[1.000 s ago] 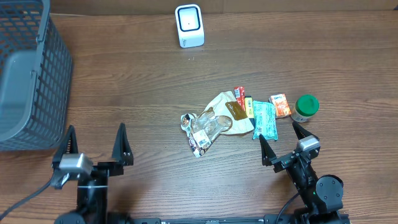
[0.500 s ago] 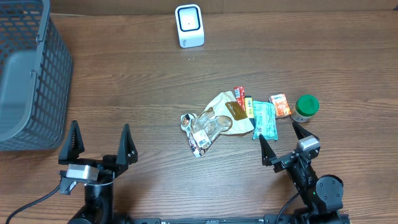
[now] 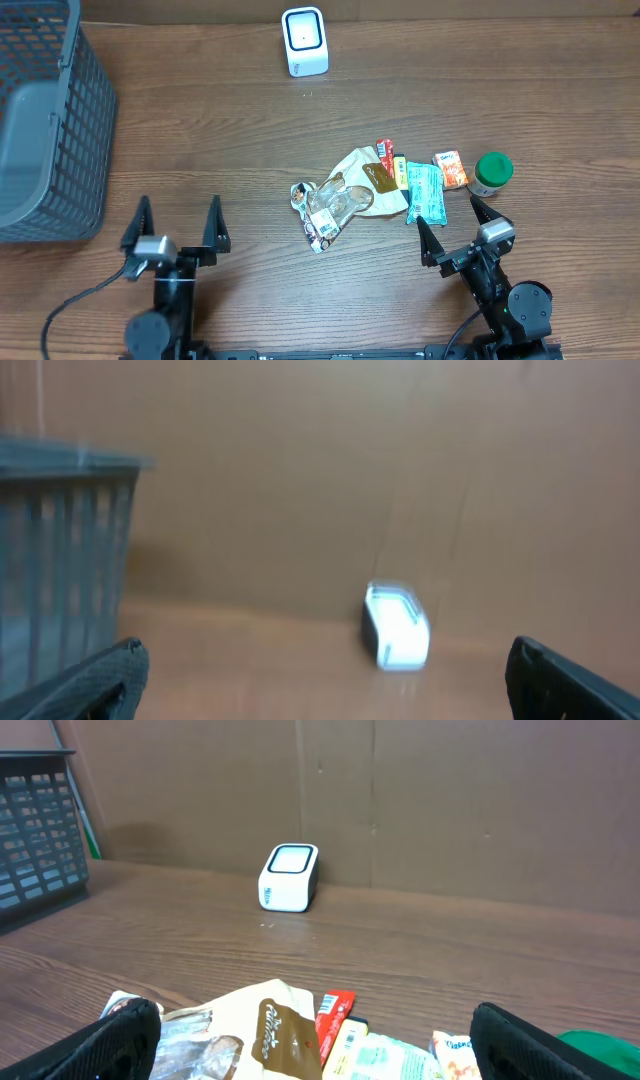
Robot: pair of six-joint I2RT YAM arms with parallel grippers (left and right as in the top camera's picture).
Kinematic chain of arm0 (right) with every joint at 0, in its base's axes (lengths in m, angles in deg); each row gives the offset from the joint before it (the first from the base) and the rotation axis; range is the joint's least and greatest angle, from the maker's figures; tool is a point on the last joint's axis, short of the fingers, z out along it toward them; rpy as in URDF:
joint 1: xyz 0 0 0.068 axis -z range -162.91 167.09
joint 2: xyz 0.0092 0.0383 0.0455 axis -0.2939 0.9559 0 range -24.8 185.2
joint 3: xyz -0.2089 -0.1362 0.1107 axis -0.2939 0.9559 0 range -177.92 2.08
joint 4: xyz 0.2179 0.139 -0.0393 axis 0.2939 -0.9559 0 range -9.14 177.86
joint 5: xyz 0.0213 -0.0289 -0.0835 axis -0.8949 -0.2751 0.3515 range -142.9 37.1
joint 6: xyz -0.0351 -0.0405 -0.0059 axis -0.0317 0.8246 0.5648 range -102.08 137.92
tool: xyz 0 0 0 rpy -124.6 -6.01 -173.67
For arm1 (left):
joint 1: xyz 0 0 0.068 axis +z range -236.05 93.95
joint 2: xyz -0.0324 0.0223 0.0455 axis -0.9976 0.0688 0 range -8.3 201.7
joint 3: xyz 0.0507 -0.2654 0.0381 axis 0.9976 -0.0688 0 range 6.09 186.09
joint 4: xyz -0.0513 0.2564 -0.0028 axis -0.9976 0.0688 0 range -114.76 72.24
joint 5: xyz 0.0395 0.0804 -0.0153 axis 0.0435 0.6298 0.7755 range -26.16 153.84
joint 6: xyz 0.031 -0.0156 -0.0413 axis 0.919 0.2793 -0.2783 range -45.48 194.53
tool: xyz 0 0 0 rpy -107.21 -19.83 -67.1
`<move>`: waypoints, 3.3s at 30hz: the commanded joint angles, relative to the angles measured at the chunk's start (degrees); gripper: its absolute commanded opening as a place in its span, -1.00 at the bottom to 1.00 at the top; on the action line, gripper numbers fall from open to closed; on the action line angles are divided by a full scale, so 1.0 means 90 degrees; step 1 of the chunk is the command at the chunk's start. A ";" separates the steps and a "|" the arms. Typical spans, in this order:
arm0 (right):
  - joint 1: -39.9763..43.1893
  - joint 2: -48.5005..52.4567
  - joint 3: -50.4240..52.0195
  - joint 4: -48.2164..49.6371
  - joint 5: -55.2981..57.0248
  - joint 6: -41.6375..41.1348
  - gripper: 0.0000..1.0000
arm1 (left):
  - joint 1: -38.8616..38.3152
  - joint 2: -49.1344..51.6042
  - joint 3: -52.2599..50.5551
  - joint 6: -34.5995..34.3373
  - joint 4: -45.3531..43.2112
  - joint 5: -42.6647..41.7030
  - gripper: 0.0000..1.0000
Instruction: Scan the item barcode
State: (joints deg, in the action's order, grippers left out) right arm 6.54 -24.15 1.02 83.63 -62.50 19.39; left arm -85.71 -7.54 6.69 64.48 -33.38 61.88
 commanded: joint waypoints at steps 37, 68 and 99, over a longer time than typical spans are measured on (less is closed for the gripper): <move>0.0007 -0.0053 0.0068 0.0027 0.0036 -0.0024 1.00 | 0.0044 -0.0058 -0.0036 0.0500 0.1450 0.0233 1.00; 0.0007 -0.0053 0.0068 0.0027 0.0036 -0.0024 1.00 | 0.0044 -0.0056 -0.0036 0.0500 0.1450 0.0233 1.00; 0.0007 -0.0053 0.0068 0.0027 0.0036 -0.0024 1.00 | 0.0044 -0.0056 -0.0036 0.0500 0.1450 0.0233 1.00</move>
State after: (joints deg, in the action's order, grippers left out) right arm 6.54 -24.17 1.02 83.69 -62.50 19.37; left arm -85.63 -7.50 6.56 67.69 -20.40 63.22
